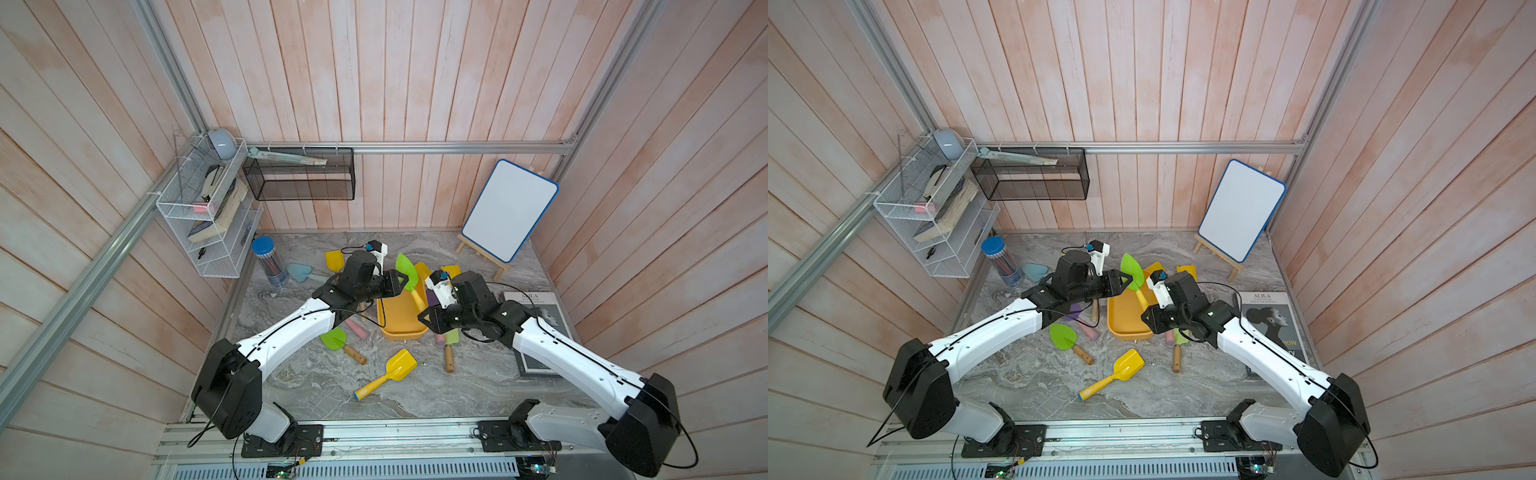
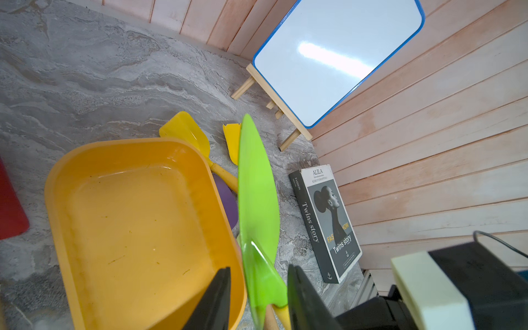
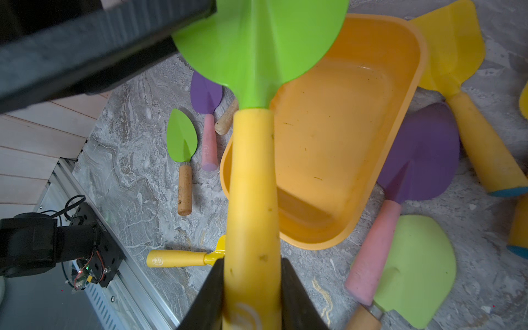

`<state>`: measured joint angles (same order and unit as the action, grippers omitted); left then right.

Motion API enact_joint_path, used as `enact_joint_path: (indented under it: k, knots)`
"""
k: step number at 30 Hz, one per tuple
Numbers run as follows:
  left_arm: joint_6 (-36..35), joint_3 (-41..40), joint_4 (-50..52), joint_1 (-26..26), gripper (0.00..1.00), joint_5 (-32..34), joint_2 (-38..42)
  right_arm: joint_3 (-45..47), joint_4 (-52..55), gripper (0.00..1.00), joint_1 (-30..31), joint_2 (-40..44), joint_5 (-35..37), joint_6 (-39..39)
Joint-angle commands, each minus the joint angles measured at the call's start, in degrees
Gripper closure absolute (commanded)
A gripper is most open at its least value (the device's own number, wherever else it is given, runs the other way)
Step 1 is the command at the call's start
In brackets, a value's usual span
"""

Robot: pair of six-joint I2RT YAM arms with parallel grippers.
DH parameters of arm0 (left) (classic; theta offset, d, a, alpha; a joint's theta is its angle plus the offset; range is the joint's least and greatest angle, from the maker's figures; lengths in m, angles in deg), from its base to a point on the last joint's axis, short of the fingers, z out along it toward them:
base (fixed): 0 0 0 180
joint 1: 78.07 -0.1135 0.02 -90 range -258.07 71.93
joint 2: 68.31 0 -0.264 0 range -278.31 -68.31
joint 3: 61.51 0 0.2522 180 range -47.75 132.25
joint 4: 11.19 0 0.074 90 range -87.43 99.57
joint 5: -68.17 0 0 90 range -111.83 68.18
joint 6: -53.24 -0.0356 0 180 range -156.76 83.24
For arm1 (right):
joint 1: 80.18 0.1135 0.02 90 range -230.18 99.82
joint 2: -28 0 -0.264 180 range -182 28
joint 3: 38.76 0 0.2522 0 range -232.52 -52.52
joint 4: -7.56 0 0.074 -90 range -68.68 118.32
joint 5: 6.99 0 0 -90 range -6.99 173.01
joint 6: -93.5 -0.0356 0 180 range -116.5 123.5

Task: Put the shovel into the storage box
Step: Place the shovel in the storage box.

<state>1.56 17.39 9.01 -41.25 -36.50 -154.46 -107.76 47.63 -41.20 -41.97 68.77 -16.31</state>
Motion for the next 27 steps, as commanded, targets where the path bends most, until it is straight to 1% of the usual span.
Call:
enact_joint_path:
  k: [1,5,7,9,10,16,20,21,23,27]
  knots:
    - [0.0,0.4,-1.0,0.2,0.68,0.7,-0.2,-1.9,-2.0,1.0,0.4,-0.3,-0.3,-0.6]
    - [0.3,0.5,-1.0,0.1,0.78,1.9,-0.1,-1.7,-2.1,1.0,0.4,-0.5,-0.5,-0.8]
    - [0.4,0.6,-0.8,0.2,0.86,2.2,-0.4,-1.6,-2.0,1.0,0.4,-0.4,-0.5,-0.8]
    - [0.6,0.8,-0.3,0.2,0.98,2.4,-0.8,-1.3,-2.2,1.0,0.4,-0.2,-0.4,-0.9]
    - [0.7,0.9,-0.2,0.2,1.0,2.6,-0.9,-1.3,-2.2,1.0,0.4,-0.2,-0.4,-0.8]
    - [1.1,0.7,0.0,0.3,1.0,4.2,-1.7,-1.0,-2.1,1.0,0.4,0.4,0.2,-1.3]
    - [0.1,2.5,1.6,0.3,1.0,5.1,-4.0,-1.4,-0.8,0.54,0.4,0.9,1.5,-1.8]
    - [-0.6,3.5,2.6,0.3,1.0,5.3,-5.1,-1.6,-0.3,0.47,0.4,1.0,2.0,-1.8]
    - [-2.2,5.9,4.5,0.2,1.0,5.8,-7.4,-1.7,0.5,0.44,0.4,1.5,2.6,-1.8]
    - [-5.3,11.5,8.6,-0.2,1.0,6.5,-12.6,-1.4,1.4,0.43,0.4,3.2,4.2,-2.4]
